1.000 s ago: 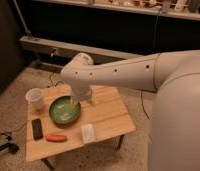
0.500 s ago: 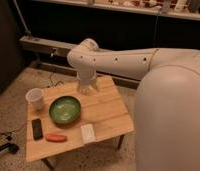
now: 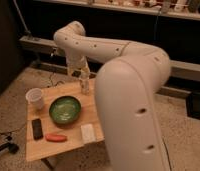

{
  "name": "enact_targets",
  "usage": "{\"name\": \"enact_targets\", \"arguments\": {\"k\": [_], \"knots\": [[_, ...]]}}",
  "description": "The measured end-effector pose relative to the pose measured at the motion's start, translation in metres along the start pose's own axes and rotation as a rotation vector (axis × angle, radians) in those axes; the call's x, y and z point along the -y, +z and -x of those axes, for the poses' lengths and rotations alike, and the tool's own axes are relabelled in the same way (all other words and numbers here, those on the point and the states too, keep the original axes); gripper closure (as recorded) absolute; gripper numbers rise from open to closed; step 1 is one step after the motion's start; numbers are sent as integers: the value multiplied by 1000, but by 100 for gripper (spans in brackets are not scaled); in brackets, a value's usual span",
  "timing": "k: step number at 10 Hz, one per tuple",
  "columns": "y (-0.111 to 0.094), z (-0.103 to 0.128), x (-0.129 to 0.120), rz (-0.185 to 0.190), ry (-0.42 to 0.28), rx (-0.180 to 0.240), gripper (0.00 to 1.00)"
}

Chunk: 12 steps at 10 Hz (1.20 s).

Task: Move the arm in a circular motion

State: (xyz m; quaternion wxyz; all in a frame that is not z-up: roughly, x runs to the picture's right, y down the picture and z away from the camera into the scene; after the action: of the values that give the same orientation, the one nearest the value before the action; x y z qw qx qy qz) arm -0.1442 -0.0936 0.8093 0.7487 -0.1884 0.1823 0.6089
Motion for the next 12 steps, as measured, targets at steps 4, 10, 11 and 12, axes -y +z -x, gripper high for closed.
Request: {"name": "enact_targets", "arguments": {"k": [4,10,11,12], "knots": [[14,25,-130,-2,-266,-47,35],[-11,-42,-201,95,-711,-110,35],[-14,-62,-190,98,-767,-133,35],[-14,-89,-172,96,-815,-164,35]]}}
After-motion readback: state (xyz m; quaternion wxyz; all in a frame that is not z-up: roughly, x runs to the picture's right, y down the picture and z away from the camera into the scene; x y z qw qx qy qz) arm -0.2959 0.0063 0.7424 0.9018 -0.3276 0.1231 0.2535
